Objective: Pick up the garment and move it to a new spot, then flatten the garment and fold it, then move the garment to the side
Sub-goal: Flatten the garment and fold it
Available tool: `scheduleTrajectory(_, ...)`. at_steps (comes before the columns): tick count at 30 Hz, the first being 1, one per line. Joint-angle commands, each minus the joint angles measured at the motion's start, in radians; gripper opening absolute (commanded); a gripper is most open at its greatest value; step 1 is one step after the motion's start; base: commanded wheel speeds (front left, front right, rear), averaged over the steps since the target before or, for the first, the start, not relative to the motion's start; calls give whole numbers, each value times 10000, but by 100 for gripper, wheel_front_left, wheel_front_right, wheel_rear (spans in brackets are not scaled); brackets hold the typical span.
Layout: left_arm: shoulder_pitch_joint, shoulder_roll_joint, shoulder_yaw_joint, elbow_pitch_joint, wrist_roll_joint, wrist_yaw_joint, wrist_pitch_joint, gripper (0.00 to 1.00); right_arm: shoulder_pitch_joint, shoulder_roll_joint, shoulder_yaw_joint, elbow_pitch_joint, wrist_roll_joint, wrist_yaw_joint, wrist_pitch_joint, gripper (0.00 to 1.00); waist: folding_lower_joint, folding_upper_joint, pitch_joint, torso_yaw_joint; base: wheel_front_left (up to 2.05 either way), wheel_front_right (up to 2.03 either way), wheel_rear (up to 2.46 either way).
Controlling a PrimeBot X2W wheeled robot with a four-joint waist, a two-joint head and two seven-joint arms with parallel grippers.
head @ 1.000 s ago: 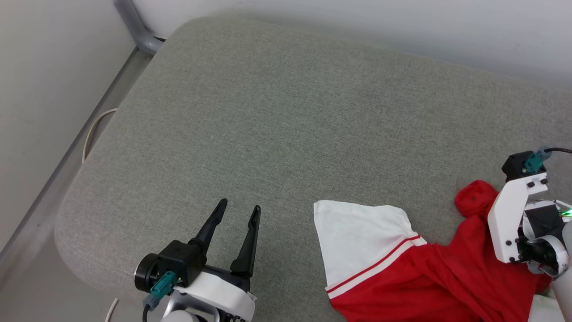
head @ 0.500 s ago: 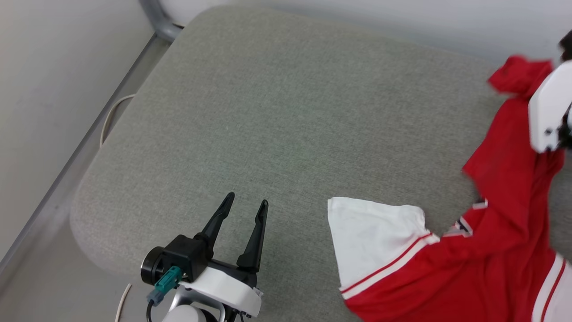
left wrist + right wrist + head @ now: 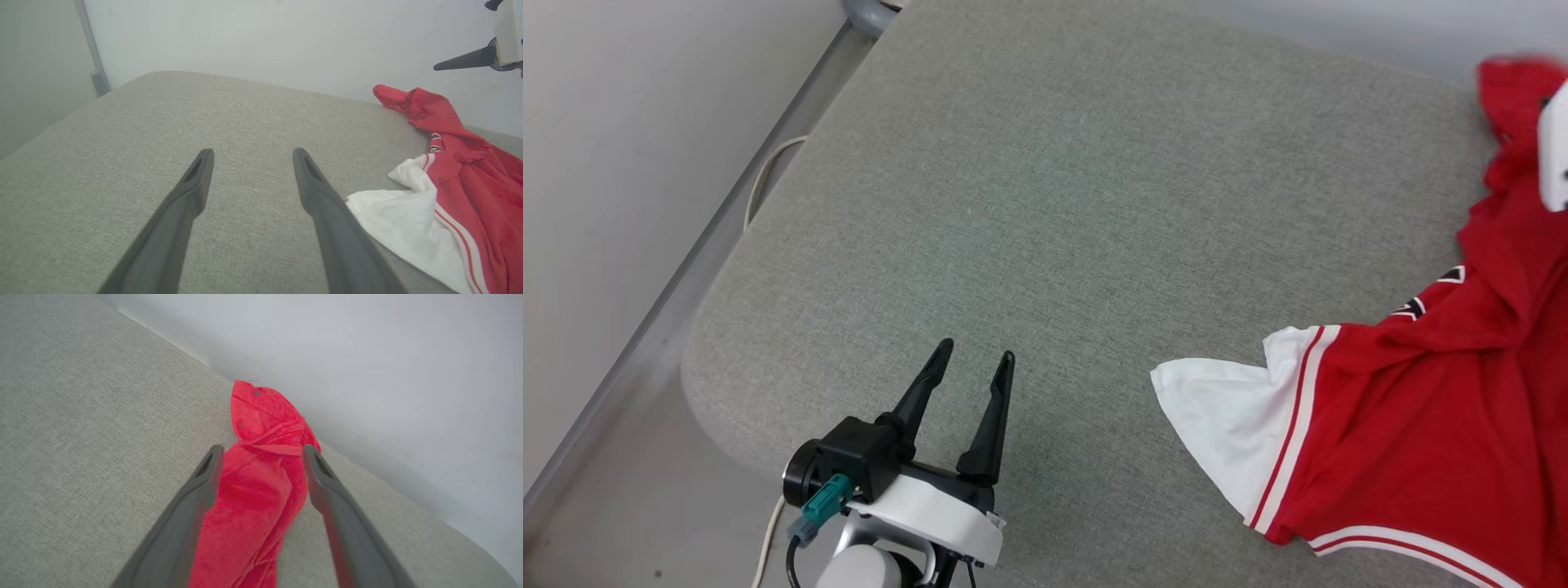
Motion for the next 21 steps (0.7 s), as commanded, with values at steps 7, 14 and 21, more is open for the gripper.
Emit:
scheduleTrajectory(7,25,-11,304,-50,221,11,-25,100,575,550,333,625,847,-10,-1567,100,-1,0,-707,-629,0,0,0)
scheduleTrajectory(14,307,58,629,-82,494,11,-23,100,1581,754,1127,-1,2261,-10,-3588,100,-1,0,-1564,-1520,0,0,0)
scheduleTrajectory(21,652,206,982,-159,430,11,-25,100,3209,645,1404,-1395,3303,-11,-5324,100,-1,0,-2200,-2419,0,0,0)
